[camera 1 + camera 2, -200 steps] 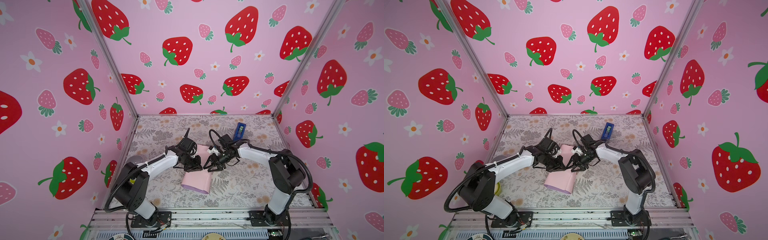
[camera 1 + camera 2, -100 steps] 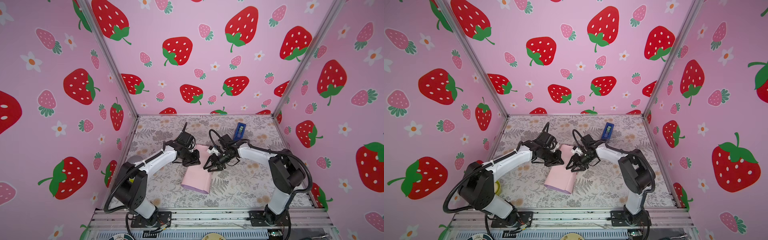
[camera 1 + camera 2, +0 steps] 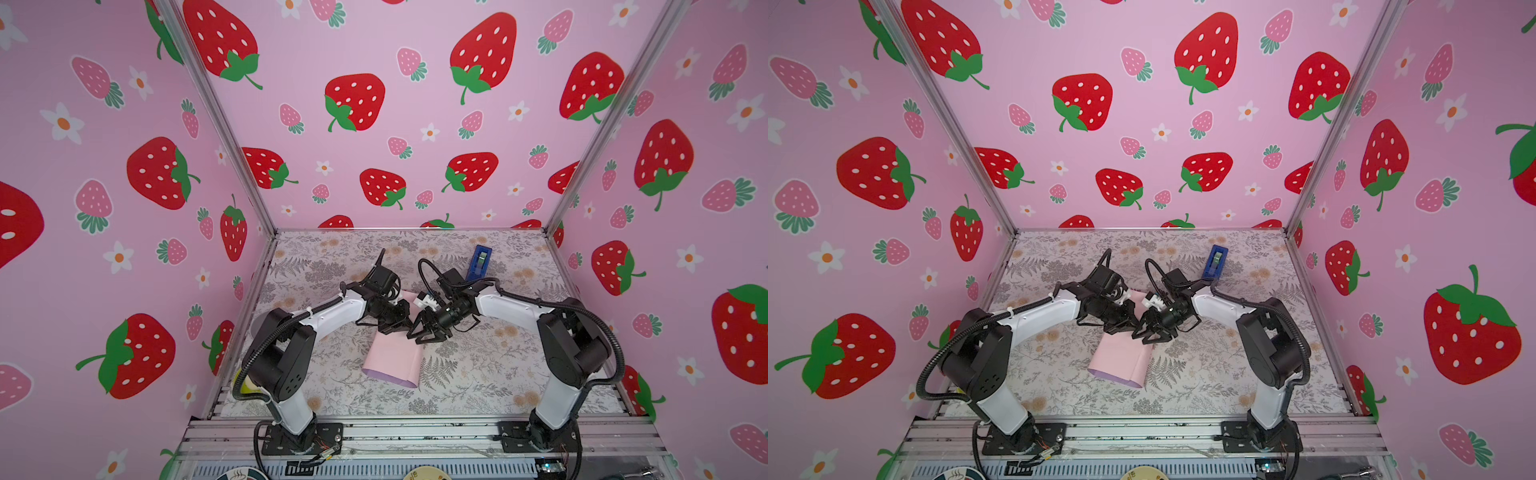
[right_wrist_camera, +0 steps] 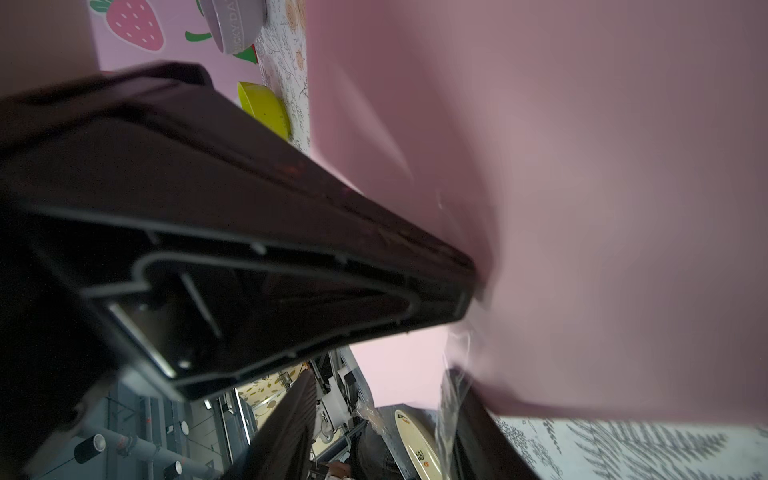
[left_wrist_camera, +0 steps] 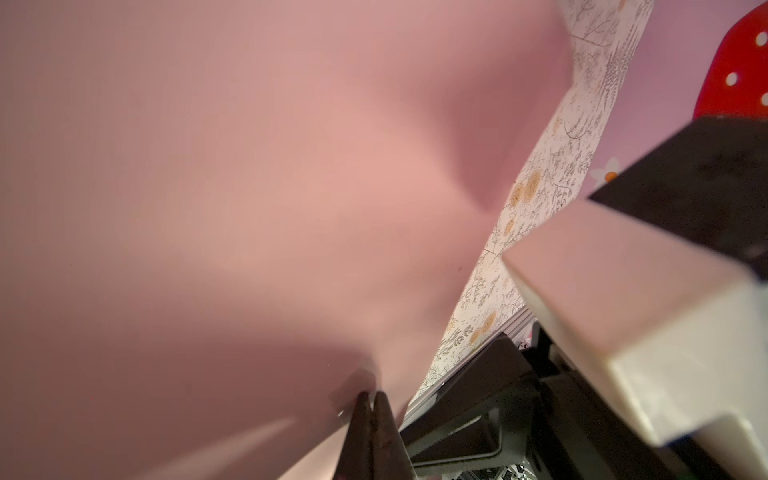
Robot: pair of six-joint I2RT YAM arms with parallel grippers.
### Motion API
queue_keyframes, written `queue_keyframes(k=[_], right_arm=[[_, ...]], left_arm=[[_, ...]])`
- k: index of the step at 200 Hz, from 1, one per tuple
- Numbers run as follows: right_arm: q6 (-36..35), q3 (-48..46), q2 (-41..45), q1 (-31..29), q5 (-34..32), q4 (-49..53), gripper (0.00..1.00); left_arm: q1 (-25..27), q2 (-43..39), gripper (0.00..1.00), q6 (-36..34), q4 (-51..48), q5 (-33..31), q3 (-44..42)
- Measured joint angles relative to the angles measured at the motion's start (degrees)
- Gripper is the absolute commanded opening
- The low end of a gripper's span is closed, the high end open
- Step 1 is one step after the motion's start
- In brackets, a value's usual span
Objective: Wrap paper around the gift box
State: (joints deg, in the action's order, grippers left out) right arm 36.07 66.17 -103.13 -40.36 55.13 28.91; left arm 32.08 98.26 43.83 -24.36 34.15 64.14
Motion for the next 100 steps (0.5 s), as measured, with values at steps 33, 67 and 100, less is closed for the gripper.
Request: queue_keyframes(k=[33, 67, 100], right_arm=[[0.13, 0.31, 0.20, 0.00, -0.20, 0.44, 0.58], [0.31, -0.33, 3.30, -0.07, -4.00, 2.60, 0.59], [1.42, -3.26, 8.92, 0.00, -8.22, 6.67, 0.58]], left_arm=[[0.02, -0.46, 0.00, -0.17, 1.18, -0.22, -1.05], [-0.07, -1.27, 0.00, -0.33, 2.73, -0.15, -2.73], [-0.20, -1.57, 0.00, -0.28, 3.98, 0.15, -3.58]])
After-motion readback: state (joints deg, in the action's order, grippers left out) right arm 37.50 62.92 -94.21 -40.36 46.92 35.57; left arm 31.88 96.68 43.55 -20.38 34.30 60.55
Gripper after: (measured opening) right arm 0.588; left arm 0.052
